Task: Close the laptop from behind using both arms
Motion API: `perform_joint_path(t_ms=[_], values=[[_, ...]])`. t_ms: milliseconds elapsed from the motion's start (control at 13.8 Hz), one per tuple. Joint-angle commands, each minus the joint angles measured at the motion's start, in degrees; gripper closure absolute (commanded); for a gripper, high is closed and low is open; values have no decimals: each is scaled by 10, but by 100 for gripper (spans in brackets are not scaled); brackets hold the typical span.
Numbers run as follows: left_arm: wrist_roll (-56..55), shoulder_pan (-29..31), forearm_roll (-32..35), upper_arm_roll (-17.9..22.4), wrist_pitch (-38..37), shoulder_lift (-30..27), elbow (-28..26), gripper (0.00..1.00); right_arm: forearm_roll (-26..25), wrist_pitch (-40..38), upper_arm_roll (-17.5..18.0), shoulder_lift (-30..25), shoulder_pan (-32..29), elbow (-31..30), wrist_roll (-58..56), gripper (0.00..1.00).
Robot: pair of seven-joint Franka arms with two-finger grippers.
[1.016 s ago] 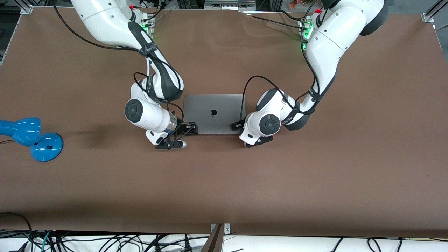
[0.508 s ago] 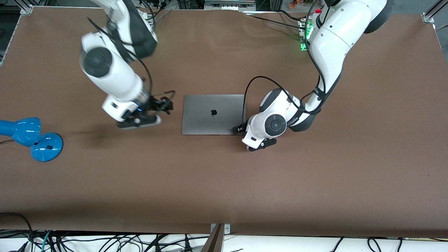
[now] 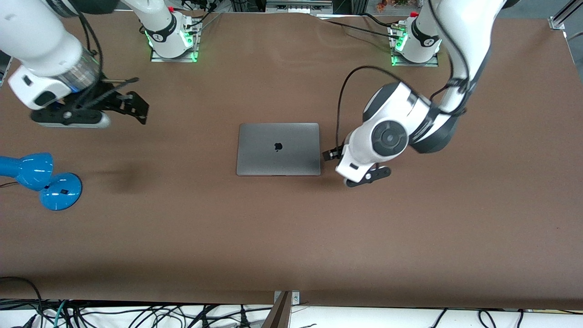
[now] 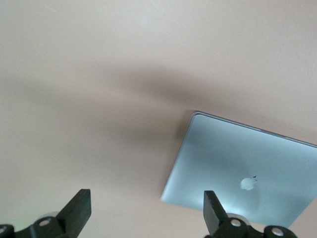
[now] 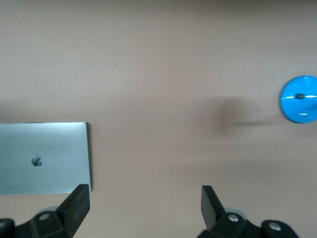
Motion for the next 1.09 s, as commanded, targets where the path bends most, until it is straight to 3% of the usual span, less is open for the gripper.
perform_joint_path(t_ms=[0, 145, 363, 508, 798, 1016], values=[[44, 24, 24, 0, -56, -70, -17, 0, -6, -19, 6, -19, -30, 9, 1, 0], [133, 67, 23, -2, -79, -108, -18, 0, 14, -51, 4, -41, -45, 9, 1, 0], [194, 93, 32, 4, -91, -156, -21, 0, 56, -69, -45, -48, -49, 9, -22, 0], [229, 71, 56, 43, -116, -187, -22, 0, 58, -79, -57, -47, -49, 8, -50, 0], [331, 18, 50, 159, -138, -230, -27, 0, 52, -85, -59, -45, -50, 8, -53, 0], [374, 16, 48, 186, -143, -248, -29, 0, 53, -79, -62, -44, -50, 8, -54, 0]])
